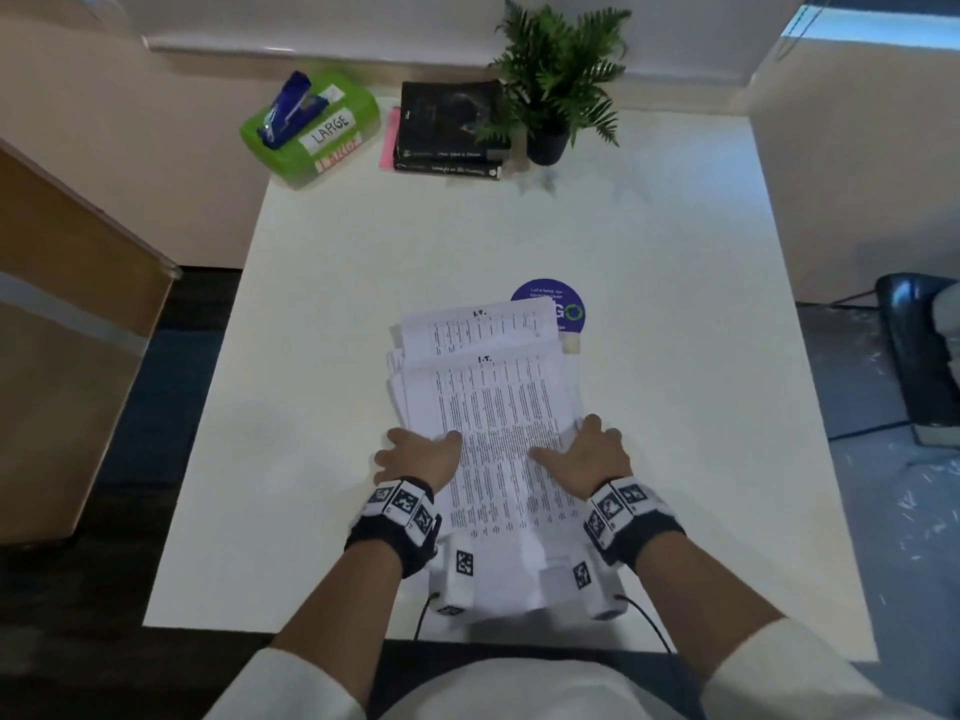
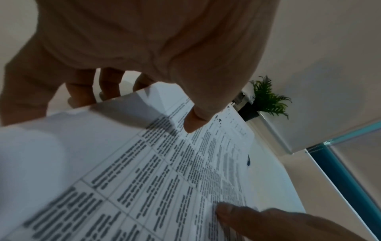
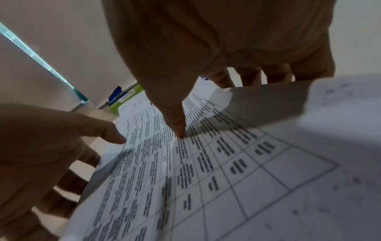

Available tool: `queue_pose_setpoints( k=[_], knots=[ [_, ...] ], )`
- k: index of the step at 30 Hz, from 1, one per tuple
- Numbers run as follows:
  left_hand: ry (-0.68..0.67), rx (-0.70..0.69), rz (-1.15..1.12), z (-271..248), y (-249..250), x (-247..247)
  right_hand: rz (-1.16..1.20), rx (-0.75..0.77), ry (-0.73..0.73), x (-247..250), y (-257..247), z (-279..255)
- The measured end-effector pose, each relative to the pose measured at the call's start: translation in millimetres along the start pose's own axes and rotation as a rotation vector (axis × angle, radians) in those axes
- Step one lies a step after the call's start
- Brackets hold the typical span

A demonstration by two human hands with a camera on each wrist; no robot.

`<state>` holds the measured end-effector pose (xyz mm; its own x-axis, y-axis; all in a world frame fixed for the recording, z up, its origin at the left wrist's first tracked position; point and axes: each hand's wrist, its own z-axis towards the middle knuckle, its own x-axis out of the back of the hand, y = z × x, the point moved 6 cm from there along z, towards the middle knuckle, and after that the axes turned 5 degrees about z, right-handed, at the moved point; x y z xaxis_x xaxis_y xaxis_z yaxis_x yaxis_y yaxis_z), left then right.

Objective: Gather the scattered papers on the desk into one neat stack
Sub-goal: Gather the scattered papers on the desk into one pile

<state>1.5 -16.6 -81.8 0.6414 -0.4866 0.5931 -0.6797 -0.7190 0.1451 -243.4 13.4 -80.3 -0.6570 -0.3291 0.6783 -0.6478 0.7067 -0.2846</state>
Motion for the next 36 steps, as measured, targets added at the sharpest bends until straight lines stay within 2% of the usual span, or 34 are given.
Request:
queue_pose_setpoints(
  k=[3,7,12,17,23,28,33,36],
  knots=[
    [-0.046,-0.036,-0.009,0,2,-3,-0.010,0.029,-0.022,-9,0,-12],
    [-0.070,-0.057,-0.045,2,-12,3,0.076,-0.004,-0.028,8,27,-10],
    [-0.040,-0.097,-0.047,-6,-21,-2,0.180,0.133,0.016,22,41,-9],
    [-0.027,-0.096,-0.067,-14,-25,-3,0.244,0.110,0.037,24,53,0],
    [0.062,-0.146,-0.049,-23,-29,-8,0.241,0.153,-0.050,22,65,5],
    [0.045,-0.140,-0.032,-24,-26,-18,0.290,0.187,-0.020,22,64,-1],
    [0.033,-0.116,-0.066,-20,-29,-18,0.331,0.232,-0.168,5,69,-2],
    [0.033,-0.122,-0.089,-16,-30,-17,0.299,0.265,-0.171,4,67,-3]
  ],
)
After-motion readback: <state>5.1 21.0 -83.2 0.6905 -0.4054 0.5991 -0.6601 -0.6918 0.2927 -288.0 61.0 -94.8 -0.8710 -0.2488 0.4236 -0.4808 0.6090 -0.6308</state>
